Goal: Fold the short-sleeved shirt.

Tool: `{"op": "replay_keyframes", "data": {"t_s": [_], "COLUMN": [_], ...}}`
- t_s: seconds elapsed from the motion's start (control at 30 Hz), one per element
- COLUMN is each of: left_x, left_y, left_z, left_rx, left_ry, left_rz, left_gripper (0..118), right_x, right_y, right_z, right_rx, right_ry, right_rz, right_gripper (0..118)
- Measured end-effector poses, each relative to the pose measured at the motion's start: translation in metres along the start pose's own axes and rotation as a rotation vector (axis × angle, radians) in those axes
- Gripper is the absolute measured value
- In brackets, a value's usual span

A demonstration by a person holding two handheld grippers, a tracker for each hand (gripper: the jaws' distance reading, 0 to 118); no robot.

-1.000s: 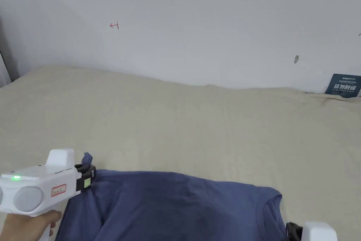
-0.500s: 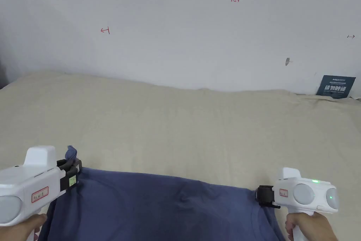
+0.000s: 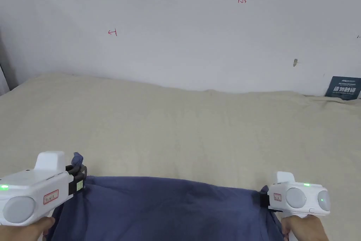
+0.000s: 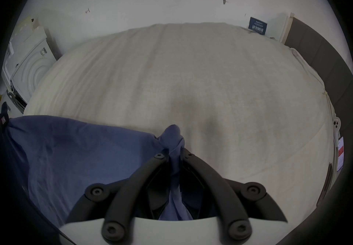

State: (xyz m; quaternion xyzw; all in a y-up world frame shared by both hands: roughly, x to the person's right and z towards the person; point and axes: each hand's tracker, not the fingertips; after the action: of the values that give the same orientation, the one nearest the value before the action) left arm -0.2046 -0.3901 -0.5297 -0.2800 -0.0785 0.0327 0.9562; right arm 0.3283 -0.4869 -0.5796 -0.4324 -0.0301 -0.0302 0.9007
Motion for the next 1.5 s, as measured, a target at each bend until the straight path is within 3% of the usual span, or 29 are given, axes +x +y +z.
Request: {"op": "replay_keyframes", "data": {"t_s": [0.47,0.9,1.2,1.5], "left_x": [-0.017,-0.013,0.002,0.006], "left_y": [0.066,0.153,0.240,0.288], "left_z": [0.063,0.125,0.136,0.100], "left_rx": [0.117,0.296,0.377,0.375], "left_ry": [0.013,-0.043,0.000,0.067], "left_rz": [0.074,0.052,-0.027,-0.036], "left_gripper": [2,2,2,2], "right_x": [0.014,0.018,0.011,0.002], "right_y": [0.025,0.074,0.140,0.208], "right_z": [0.181,0.321,0.346,0.317], "right_rx": [0.394,0.624,0.710,0.730], "right_ry": [-0.015,-0.058,-0.112,-0.170], "right_rz": [0.022,0.049,0.033,0.027], "right_gripper": [6,6,6,6]}}
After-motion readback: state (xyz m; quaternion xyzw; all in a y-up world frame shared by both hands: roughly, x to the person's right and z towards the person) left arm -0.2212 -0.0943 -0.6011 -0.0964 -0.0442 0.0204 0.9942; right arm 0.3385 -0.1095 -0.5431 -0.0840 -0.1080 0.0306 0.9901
